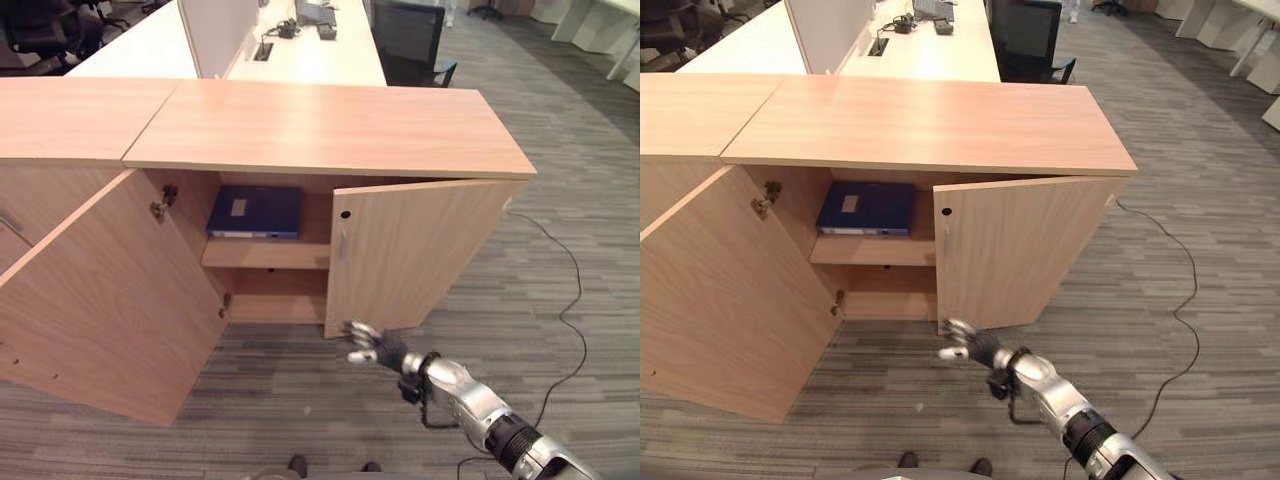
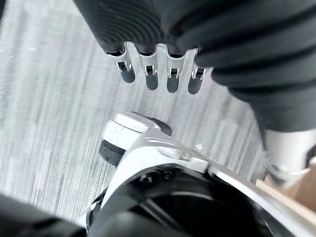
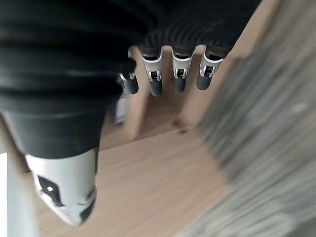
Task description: Put the empty folder in the office cabinet
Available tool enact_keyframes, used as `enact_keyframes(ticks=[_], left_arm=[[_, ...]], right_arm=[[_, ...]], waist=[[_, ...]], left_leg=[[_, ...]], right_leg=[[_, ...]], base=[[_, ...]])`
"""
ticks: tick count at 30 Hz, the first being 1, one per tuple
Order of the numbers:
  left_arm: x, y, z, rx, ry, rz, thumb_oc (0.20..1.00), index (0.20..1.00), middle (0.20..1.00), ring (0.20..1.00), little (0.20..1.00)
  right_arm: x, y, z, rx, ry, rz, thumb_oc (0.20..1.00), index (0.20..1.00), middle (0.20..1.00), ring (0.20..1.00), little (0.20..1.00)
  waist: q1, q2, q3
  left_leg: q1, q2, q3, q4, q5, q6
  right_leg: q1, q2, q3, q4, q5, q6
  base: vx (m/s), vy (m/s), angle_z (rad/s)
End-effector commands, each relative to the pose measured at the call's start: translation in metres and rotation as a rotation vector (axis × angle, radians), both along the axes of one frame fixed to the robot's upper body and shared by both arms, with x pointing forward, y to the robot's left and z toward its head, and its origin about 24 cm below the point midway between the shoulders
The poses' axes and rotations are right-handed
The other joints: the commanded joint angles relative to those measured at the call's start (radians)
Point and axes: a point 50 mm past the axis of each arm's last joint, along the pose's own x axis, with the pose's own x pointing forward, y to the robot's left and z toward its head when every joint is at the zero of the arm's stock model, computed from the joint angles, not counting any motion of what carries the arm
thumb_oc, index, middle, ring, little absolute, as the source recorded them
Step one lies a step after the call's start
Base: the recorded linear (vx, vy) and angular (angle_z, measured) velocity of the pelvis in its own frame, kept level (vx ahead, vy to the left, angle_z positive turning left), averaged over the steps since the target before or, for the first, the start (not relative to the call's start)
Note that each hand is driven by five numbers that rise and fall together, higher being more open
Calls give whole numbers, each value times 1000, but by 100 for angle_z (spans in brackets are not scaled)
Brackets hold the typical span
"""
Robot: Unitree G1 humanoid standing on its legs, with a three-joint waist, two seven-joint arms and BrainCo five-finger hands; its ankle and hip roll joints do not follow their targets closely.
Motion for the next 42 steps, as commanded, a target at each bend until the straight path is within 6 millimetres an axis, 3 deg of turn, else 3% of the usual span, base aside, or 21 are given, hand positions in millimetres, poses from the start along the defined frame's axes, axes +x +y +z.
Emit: enact_keyframes(ticks=[1, 3, 7, 8, 10, 11, 12, 13, 14, 15, 16, 17, 18, 20, 25, 29, 30, 31, 35, 38, 42], left_arm=[[-14, -7, -3, 6, 60, -85, 1000, 1000, 1000, 1000, 1000], [-14, -9, -3, 11, 66, -112, 1000, 1000, 1000, 1000, 1000], [-7, -11, -4, 36, 66, -197, 1000, 1000, 1000, 1000, 1000], [0, -12, -4, 48, 52, -238, 1000, 1000, 1000, 1000, 1000], [34, -13, 0, 79, -63, -274, 1000, 1000, 1000, 1000, 1000], [34, -13, 0, 79, -63, -274, 1000, 1000, 1000, 1000, 1000], [56, -12, 6, 95, -148, -271, 1000, 1000, 1000, 1000, 1000], [56, -12, 6, 95, -148, -271, 1000, 1000, 1000, 1000, 1000], [66, -12, 9, 99, -191, -271, 1000, 1000, 1000, 1000, 1000], [83, -6, 18, 124, -280, -235, 1000, 1000, 1000, 1000, 1000], [82, -6, 18, 124, -279, -235, 1000, 1000, 1000, 1000, 1000], [96, 4, 29, 148, -371, -188, 1000, 1000, 1000, 1000, 1000], [95, 4, 29, 149, -369, -188, 1000, 1000, 1000, 1000, 1000], [113, 23, 55, 205, -528, -149, 1000, 1000, 1000, 1000, 1000], [140, 48, 100, 336, -745, -125, 1000, 1000, 1000, 1000, 1000], [143, 62, 115, 404, -800, -70, 1000, 1000, 1000, 1000, 1000], [149, 71, 127, 455, -847, -54, 1000, 1000, 1000, 1000, 1000], [149, 71, 127, 456, -846, -55, 1000, 1000, 1000, 1000, 1000], [159, 86, 148, 543, -904, -64, 1000, 1000, 1000, 1000, 1000], [171, 109, 161, 638, -908, -41, 1000, 1000, 1000, 1000, 1000], [183, 125, 174, 704, -914, -37, 1000, 1000, 1000, 1000, 1000]], right_arm=[[-25, -1, -30, -157, 87, 6, 1000, 1000, 1000, 1000, 1000], [-48, -22, -51, -263, 221, -77, 1000, 1000, 1000, 1000, 1000], [-68, -42, -64, -333, 350, -219, 1000, 1000, 1000, 1000, 1000], [-70, -49, -65, -362, 368, -256, 1000, 1000, 1000, 1000, 1000], [-75, -70, -64, -443, 400, -338, 1000, 1000, 1000, 1000, 1000], [-75, -70, -64, -443, 400, -338, 1000, 1000, 1000, 1000, 1000], [-83, -80, -65, -497, 430, -330, 1000, 1000, 1000, 1000, 1000], [-83, -80, -65, -497, 430, -330, 1000, 1000, 1000, 1000, 1000], [-88, -88, -65, -532, 443, -324, 1000, 1000, 1000, 1000, 1000], [-98, -103, -63, -555, 467, -386, 1000, 1000, 1000, 1000, 1000], [-99, -103, -63, -555, 468, -386, 1000, 1000, 1000, 1000, 1000], [-106, -114, -61, -548, 482, -458, 1000, 1000, 1000, 1000, 1000], [-106, -113, -62, -548, 483, -458, 1000, 1000, 1000, 1000, 1000], [-119, -130, -58, -508, 507, -638, 1000, 1000, 1000, 1000, 1000], [-119, -142, -53, -362, 475, -950, 1000, 1000, 1000, 1000, 1000], [-124, -142, -54, -282, 470, -1072, 1000, 1000, 1000, 1000, 1000], [-125, -140, -56, -244, 472, -1107, 1000, 1000, 1000, 1000, 1000], [-125, -139, -56, -243, 473, -1106, 1000, 1000, 1000, 1000, 1000], [-131, -130, -61, -207, 502, -1100, 1000, 1000, 1000, 1000, 1000], [-134, -122, -64, -142, 504, -1129, 1000, 1000, 1000, 1000, 1000], [-141, -123, -65, -127, 514, -1152, 1000, 1000, 1000, 1000, 1000]], waist=[[3, -15, -30], [0, -3, -23], [-3, 14, -10], [-2, 21, 3], [5, 32, 56], [5, 32, 56], [11, 39, 71], [11, 39, 71], [4, 41, 70], [-4, 44, 69], [-4, 45, 69], [-4, 46, 65], [-5, 46, 66], [4, 50, 54], [11, 73, 28], [14, 94, -7], [14, 101, -21], [13, 99, -20], [15, 93, -37], [-6, 85, -55], [-25, 78, -64]], left_leg=[[-56, 24, 16, 7, 22, -19], [-59, 27, 15, 9, 26, -22], [-80, 34, 14, 19, 32, -26], [-92, 39, 17, 31, 33, -29], [-182, 49, 25, 124, 34, -48], [-183, 49, 24, 125, 33, -48], [-206, 74, 73, 171, 18, -61], [-206, 75, 73, 174, 16, -62], [-207, 102, 138, 181, 19, -65], [-185, 159, 249, 187, 20, -67], [-184, 160, 249, 188, 19, -68], [-155, 185, 268, 191, 12, -77], [-153, 185, 267, 191, 11, -77], [-106, 210, 241, 177, 9, -95], [-62, 266, 228, 85, 70, -124], [-25, 235, 218, 20, 57, -128], [-12, 199, 200, 10, 35, -115], [-11, 195, 199, 10, 34, -113], [11, 114, 188, 4, -19, -68], [23, 43, 184, -1, -55, -32], [31, -9, 180, -4, -76, -7]], right_leg=[[34, -44, 76, 0, -74, 93], [34, -42, 74, 0, -77, 90], [19, -39, 76, 0, -80, 87], [14, -37, 78, 0, -82, 85], [0, -48, 50, 0, -89, 80], [-1, -48, 49, 0, -89, 80], [11, -52, 14, 0, -112, 80], [12, -52, 14, 0, -113, 79], [15, -59, -18, 0, -116, 79], [23, -67, -73, 0, -121, 72], [24, -66, -72, 0, -121, 72], [35, -72, -99, 0, -121, 68], [37, -71, -100, 0, -121, 68], [60, -86, -128, 3, -113, 69], [71, -123, -190, 23, -104, 91], [83, -153, -213, 31, -81, 111], [91, -184, -216, 41, -63, 124], [92, -187, -216, 42, -62, 127], [106, -263, -218, 63, -25, 165], [108, -320, -211, 77, 6, 198], [107, -367, -210, 90, 31, 224]], base=[[11, -93, 4], [-7, -76, 6], [-33, -61, 5], [-158, -60, 3], [-203, -76, 16], [-85, -87, 45], [-24, -62, 67], [-61, -68, 78], [-91, -14, 77], [-91, -14, 77], [-61, 10, 138], [-8, 14, 134], [11, 66, 113], [23, 117, 25], [-18, 167, 38], [52, 264, 46], [52, 206, 31], [72, 303, 27], [52, 285, 12], [67, 311, 10], [48, 219, -2]])
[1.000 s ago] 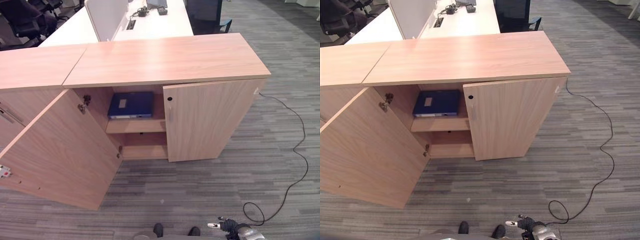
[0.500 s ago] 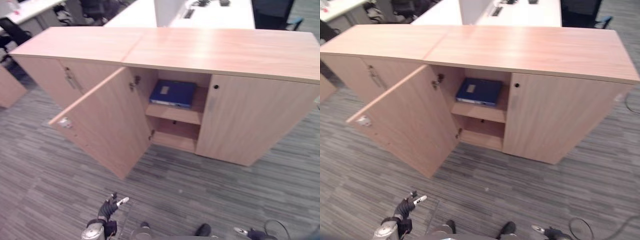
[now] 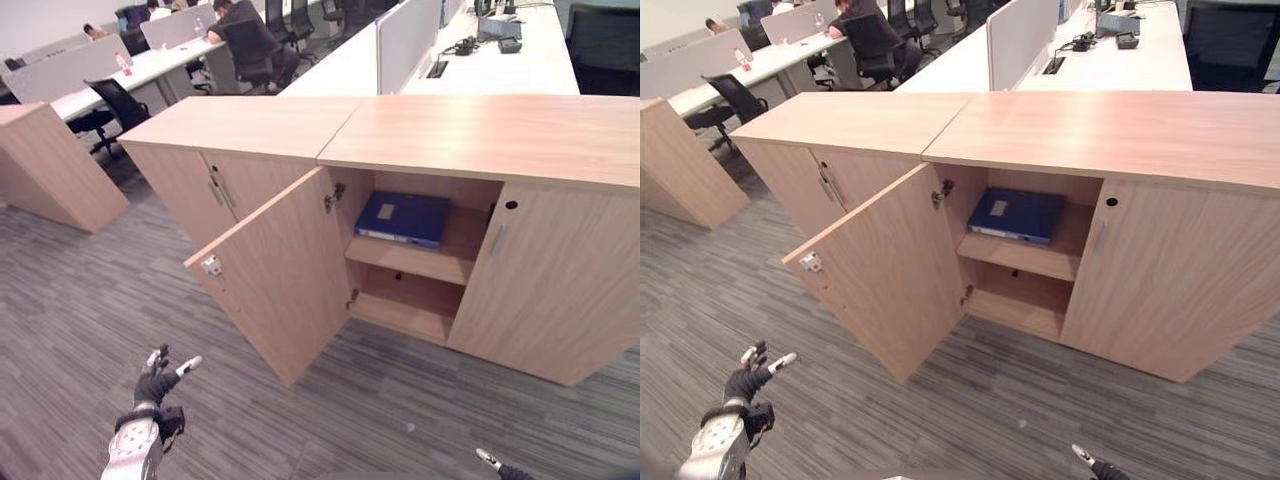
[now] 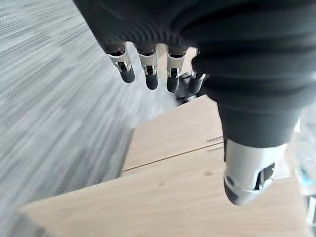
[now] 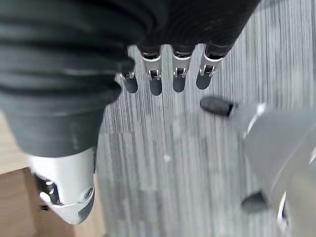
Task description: Put the empty folder in the office cabinet
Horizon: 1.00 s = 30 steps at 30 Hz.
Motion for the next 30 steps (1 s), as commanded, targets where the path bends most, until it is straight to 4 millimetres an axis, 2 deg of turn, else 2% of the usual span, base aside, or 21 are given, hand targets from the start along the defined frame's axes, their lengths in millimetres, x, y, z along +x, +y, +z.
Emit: enact_keyframes(ticks=[1, 3, 4, 6, 11, 15, 24, 29, 30], left_arm=[[29, 45, 49, 201, -113, 39, 1000, 1000, 1000, 1000, 1000], [32, 48, 52, 210, -112, 40, 1000, 1000, 1000, 1000, 1000], [42, 52, 62, 221, -136, 35, 1000, 1000, 1000, 1000, 1000], [50, 60, 70, 238, -138, 34, 1000, 1000, 1000, 1000, 1000], [70, 66, 81, 238, -139, 27, 1000, 1000, 1000, 1000, 1000], [91, 59, 85, 57, -229, 69, 1000, 1000, 1000, 1000, 1000], [113, 59, 91, -36, -233, 92, 1000, 1000, 1000, 1000, 1000], [129, 44, 95, -48, -228, 31, 1000, 1000, 1000, 1000, 1000], [136, 35, 95, -57, -227, 4, 1000, 1000, 1000, 1000, 1000]], right_arm=[[6, 2, 0, 29, -57, -90, 1000, 1000, 1000, 1000, 1000], [5, 2, 0, 30, -57, -93, 1000, 1000, 1000, 1000, 1000], [4, 2, 0, 31, -57, -98, 1000, 1000, 1000, 1000, 1000], [5, 1, 0, 33, -60, -101, 1000, 1000, 1000, 1000, 1000], [8, 4, 0, 43, -79, -111, 1000, 1000, 1000, 1000, 1000], [10, 5, 0, 54, -93, -147, 1000, 1000, 1000, 1000, 1000], [15, 2, 2, 54, -119, -178, 1000, 1000, 1000, 1000, 1000], [12, 1, 1, 60, -107, -181, 1000, 1000, 1000, 1000, 1000], [13, 3, 1, 64, -106, -179, 1000, 1000, 1000, 1000, 1000]], waist=[[-7, -44, -2], [-10, -45, -5], [-20, -42, -8], [-28, -42, -9], [-51, -43, -3], [-73, -53, -8], [-96, -70, -21], [-104, -80, -27], [-108, -83, -28]], left_leg=[[-46, -44, -30, 3, -68, 23], [-45, -55, -31, 3, -72, 28], [-45, -70, -31, 3, -75, 33], [-45, -81, -26, 3, -77, 39], [-40, -87, -3, 3, -82, 47], [-32, -84, 11, 3, -82, 48], [-24, -78, 36, 3, -86, 49], [-23, -76, 44, 3, -87, 49], [-22, -76, 45, 3, -87, 50]], right_leg=[[38, -120, 28, 44, -39, 103], [38, -127, 28, 43, -31, 107], [35, -141, 33, 45, -10, 113], [31, -149, 38, 43, 12, 118], [16, -154, 47, 50, 59, 123], [21, -150, 51, 51, 91, 123], [16, -138, 55, 38, 124, 123], [10, -135, 55, 30, 140, 123], [10, -134, 56, 31, 147, 123]], base=[[61, 261, 0], [37, 162, 2], [31, 138, -4], [31, 131, -15], [19, 44, -12], [29, 5, -13], [23, -3, -13], [6, 0, -2], [0, 0, 0]])
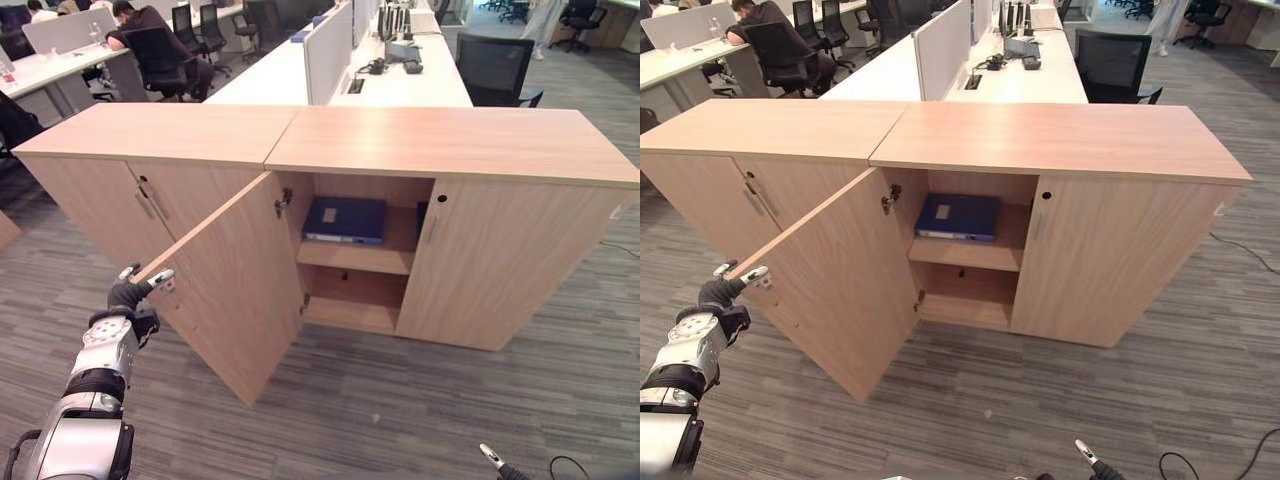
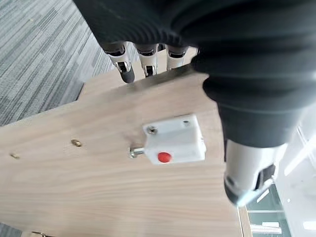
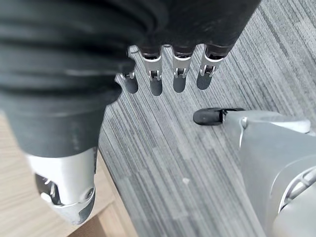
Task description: Put the empty folder in the office cabinet
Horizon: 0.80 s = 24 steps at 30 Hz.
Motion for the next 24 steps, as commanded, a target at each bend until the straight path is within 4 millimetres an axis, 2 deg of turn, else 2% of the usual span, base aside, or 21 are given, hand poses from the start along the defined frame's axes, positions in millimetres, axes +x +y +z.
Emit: enact_keyframes(ticks=[1, 7, 8, 9, 10, 11, 12, 13, 14, 16, 18, 22, 24], left_arm=[[25, -9, 23, -25, -106, -16, 1000, 1000, 1000, 1000, 1000], [32, -27, 16, -51, -100, -48, 1000, 1000, 1000, 1000, 1000], [35, -36, 11, -72, -97, -69, 1000, 1000, 1000, 1000, 1000], [35, -37, 10, -72, -97, -70, 1000, 1000, 1000, 1000, 1000], [36, -51, 3, -102, -97, -99, 1000, 1000, 1000, 1000, 1000], [36, -51, 3, -103, -96, -99, 1000, 1000, 1000, 1000, 1000], [38, -72, -4, -143, -115, -147, 1000, 1000, 1000, 1000, 1000], [38, -72, -4, -144, -114, -147, 1000, 1000, 1000, 1000, 1000], [38, -102, -8, -216, -168, -225, 1000, 1000, 1000, 1000, 1000], [32, -129, -12, -311, -224, -292, 1000, 1000, 1000, 1000, 1000], [25, -164, -8, -429, -297, -418, 1000, 1000, 1000, 1000, 1000], [5, -214, 4, -545, -348, -681, 1000, 1000, 1000, 1000, 1000], [-4, -232, 12, -586, -364, -793, 1000, 1000, 1000, 1000, 1000]], right_arm=[[15, 2, 1, 15, -47, -41, 1000, 1000, 1000, 1000, 1000], [19, 7, 0, 27, -56, -35, 1000, 1000, 1000, 1000, 1000], [19, 9, -1, 32, -52, -40, 1000, 1000, 1000, 1000, 1000], [18, 9, -1, 31, -52, -41, 1000, 1000, 1000, 1000, 1000], [18, 12, -2, 39, -47, -42, 1000, 1000, 1000, 1000, 1000], [18, 11, -2, 38, -46, -42, 1000, 1000, 1000, 1000, 1000], [17, 13, -3, 43, -46, -52, 1000, 1000, 1000, 1000, 1000], [17, 13, -3, 42, -45, -53, 1000, 1000, 1000, 1000, 1000], [17, 17, -4, 53, -50, -78, 1000, 1000, 1000, 1000, 1000], [17, 19, -5, 61, -61, -112, 1000, 1000, 1000, 1000, 1000], [17, 22, -6, 72, -71, -149, 1000, 1000, 1000, 1000, 1000], [16, 29, -8, 99, -73, -186, 1000, 1000, 1000, 1000, 1000], [15, 33, -10, 115, -69, -194, 1000, 1000, 1000, 1000, 1000]], waist=[[28, 44, -31], [27, 37, -31], [27, 34, -31], [28, 34, -32], [27, 31, -31], [28, 31, -31], [29, 28, -29], [30, 28, -30], [32, 23, -26], [37, 20, -22], [42, 19, -19], [48, 17, -13], [51, 15, -10]], left_leg=[[-53, -13, -52, 3, -65, 15], [-51, -13, -45, 3, -67, 17], [-50, -13, -46, 3, -67, 18], [-50, -14, -46, 3, -67, 18], [-50, -15, -46, 3, -68, 19], [-50, -15, -46, 3, -68, 19], [-51, -16, -50, 3, -68, 20], [-51, -16, -50, 3, -68, 20], [-52, -17, -56, 3, -68, 21], [-53, -20, -62, 3, -69, 24], [-54, -22, -71, 3, -70, 27], [-56, -25, -80, 3, -73, 30], [-56, -25, -83, 3, -74, 31]], right_leg=[[56, -71, -49, 13, 92, 96], [54, -72, -52, 14, 103, 96], [56, -71, -56, 11, 105, 96], [57, -71, -56, 11, 105, 96], [59, -72, -60, 12, 108, 96], [59, -72, -61, 11, 108, 96], [60, -74, -67, 14, 109, 96], [61, -74, -67, 14, 108, 96], [64, -75, -75, 16, 111, 96], [67, -76, -81, 17, 111, 96], [71, -77, -90, 18, 111, 96], [75, -81, -95, 17, 114, 96], [77, -82, -96, 17, 112, 96]], base=[[0, 0, 0], [1, 6, -3], [0, 0, 0], [0, 0, 0], [0, 0, 0], [0, 0, 0], [0, 0, 0], [-5, 10, 5], [3, 7, 5], [0, 11, 11], [2, 11, 16], [-1, 5, 6], [0, -2, 2]])
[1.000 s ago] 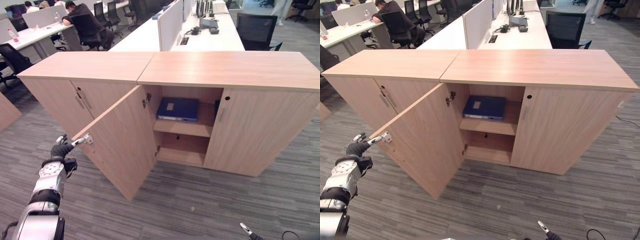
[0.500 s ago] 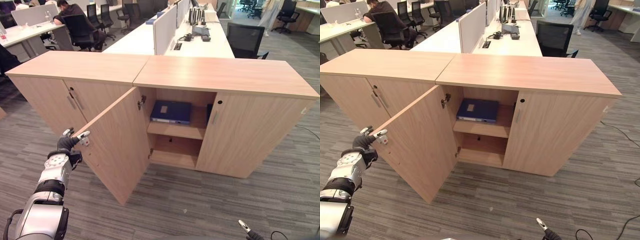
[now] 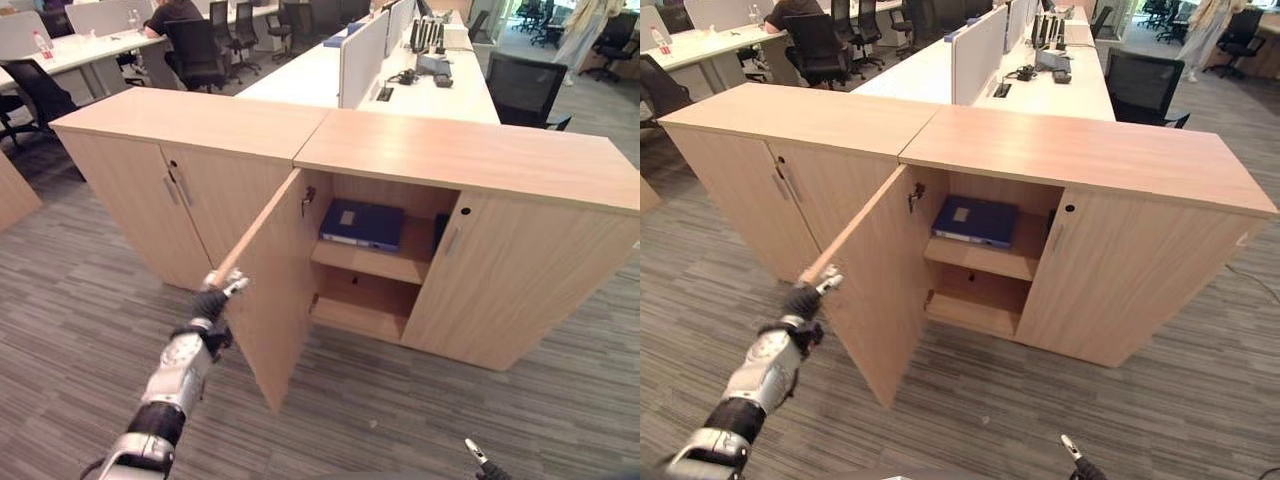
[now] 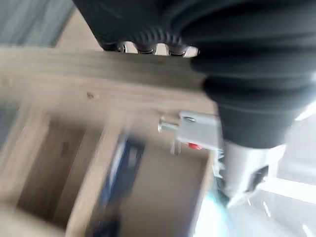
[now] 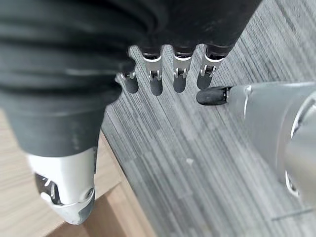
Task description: Put the empty folder in the office cabinet
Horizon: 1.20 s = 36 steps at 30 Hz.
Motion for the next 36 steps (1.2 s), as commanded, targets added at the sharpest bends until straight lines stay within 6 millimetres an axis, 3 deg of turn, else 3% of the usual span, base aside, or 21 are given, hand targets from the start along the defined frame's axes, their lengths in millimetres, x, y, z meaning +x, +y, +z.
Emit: enact_keyframes(ticks=[1, 5, 7, 11, 16, 20, 22, 23, 26, 27, 29, 30, 31, 32, 34, 35, 36], left_arm=[[14, -76, 47, -254, -214, -311, 1000, 1000, 1000, 1000, 1000], [3, -98, 56, -315, -227, -430, 1000, 1000, 1000, 1000, 1000], [-8, -116, 69, -334, -259, -569, 1000, 1000, 1000, 1000, 1000], [-18, -131, 76, -363, -259, -687, 1000, 1000, 1000, 1000, 1000], [-19, -131, 71, -341, -245, -686, 1000, 1000, 1000, 1000, 1000], [-19, -118, 52, -335, -183, -598, 1000, 1000, 1000, 1000, 1000], [-20, -102, 31, -311, -110, -499, 1000, 1000, 1000, 1000, 1000], [-20, -102, 30, -311, -110, -498, 1000, 1000, 1000, 1000, 1000], [-28, -77, 4, -122, -44, -455, 1000, 1000, 1000, 1000, 1000], [-43, -58, -31, -35, 99, -395, 1000, 1000, 1000, 1000, 1000], [-62, -42, -69, 43, 268, -345, 1000, 1000, 1000, 1000, 1000], [-61, -43, -70, 43, 266, -345, 1000, 1000, 1000, 1000, 1000], [-85, -28, -105, 110, 446, -274, 1000, 1000, 1000, 1000, 1000], [-95, -23, -116, 123, 511, -244, 1000, 1000, 1000, 1000, 1000], [-134, -7, -150, 162, 757, -125, 1000, 1000, 1000, 1000, 1000], [-133, -8, -150, 160, 753, -123, 1000, 1000, 1000, 1000, 1000], [-169, 12, -167, 246, 946, -29, 1000, 1000, 1000, 1000, 1000]], right_arm=[[9, 1, 0, 8, -12, -60, 1000, 1000, 1000, 1000, 1000], [9, 7, -1, 25, -8, -60, 1000, 1000, 1000, 1000, 1000], [10, 8, -1, 31, -9, -66, 1000, 1000, 1000, 1000, 1000], [8, 12, -3, 43, -3, -86, 1000, 1000, 1000, 1000, 1000], [1, 16, -5, 53, 19, -84, 1000, 1000, 1000, 1000, 1000], [0, 18, -5, 56, 22, -85, 1000, 1000, 1000, 1000, 1000], [0, 19, -6, 58, 23, -87, 1000, 1000, 1000, 1000, 1000], [0, 19, -6, 57, 25, -85, 1000, 1000, 1000, 1000, 1000], [1, 17, -5, 51, 17, -91, 1000, 1000, 1000, 1000, 1000], [-1, 17, -5, 48, 25, -88, 1000, 1000, 1000, 1000, 1000], [-1, 17, -5, 46, 29, -77, 1000, 1000, 1000, 1000, 1000], [-1, 16, -5, 44, 29, -75, 1000, 1000, 1000, 1000, 1000], [-2, 16, -5, 43, 28, -59, 1000, 1000, 1000, 1000, 1000], [-2, 17, -5, 47, 28, -60, 1000, 1000, 1000, 1000, 1000], [-3, 18, -6, 53, 23, -53, 1000, 1000, 1000, 1000, 1000], [-2, 17, -5, 51, 21, -50, 1000, 1000, 1000, 1000, 1000], [-2, 20, -6, 59, 15, -43, 1000, 1000, 1000, 1000, 1000]], waist=[[-11, 78, -4], [-6, 74, 0], [-5, 73, 5], [-4, 72, 9], [-9, 70, 11], [-8, 69, 12], [-5, 69, 14], [-6, 70, 12], [-4, 73, 12], [-3, 74, 11], [-11, 82, 12], [-11, 84, 11], [-23, 94, 15], [-27, 95, 18], [-45, 100, 34], [-46, 102, 36], [-68, 106, 50]], left_leg=[[-34, -12, -68, 3, -76, 23], [-37, -12, -76, 3, -76, 25], [-39, -13, -83, 3, -77, 26], [-40, -14, -88, 3, -78, 27], [-40, -13, -89, 3, -81, 25], [-41, -12, -87, 3, -82, 24], [-42, -11, -86, 3, -82, 24], [-42, -11, -86, 3, -82, 24], [-45, -10, -86, 3, -82, 24], [-48, -12, -84, 3, -81, 24], [-52, -12, -83, 3, -77, 24], [-53, -12, -82, 3, -77, 24], [-57, -11, -83, 3, -74, 28], [-57, -12, -87, 3, -74, 30], [-59, -6, -101, 3, -68, 32], [-59, -5, -99, 3, -69, 31], [-57, 13, -108, 3, -62, 27]], right_leg=[[96, -61, -75, -4, 95, 98], [99, -60, -79, -1, 92, 98], [100, -59, -82, 0, 92, 98], [100, -59, -81, 3, 93, 98], [103, -59, -84, 1, 92, 98], [103, -58, -84, -2, 88, 98], [102, -56, -85, -5, 85, 98], [101, -56, -85, -5, 85, 98], [99, -54, -80, -9, 84, 98], [96, -55, -76, -9, 86, 98], [87, -57, -63, -3, 88, 98], [84, -58, -62, -1, 87, 98], [73, -62, -40, 25, 57, 98], [70, -62, -27, 38, 42, 98], [43, -48, 41, 97, -24, 85], [38, -50, 45, 107, -31, 85], [-16, 15, 170, 156, -131, 39]], base=[[4, -13, -5], [-6, -11, -5], [0, 0, 0], [0, 0, 0], [0, 0, 0], [0, 0, 0], [0, 0, 0], [0, 0, 0], [-4, 13, 1], [-10, 50, 2], [-15, 53, -3], [-10, 92, -4], [5, 93, -5], [4, 112, -2], [-4, 51, -3], [-10, 5, 11], [17, -57, 16]])
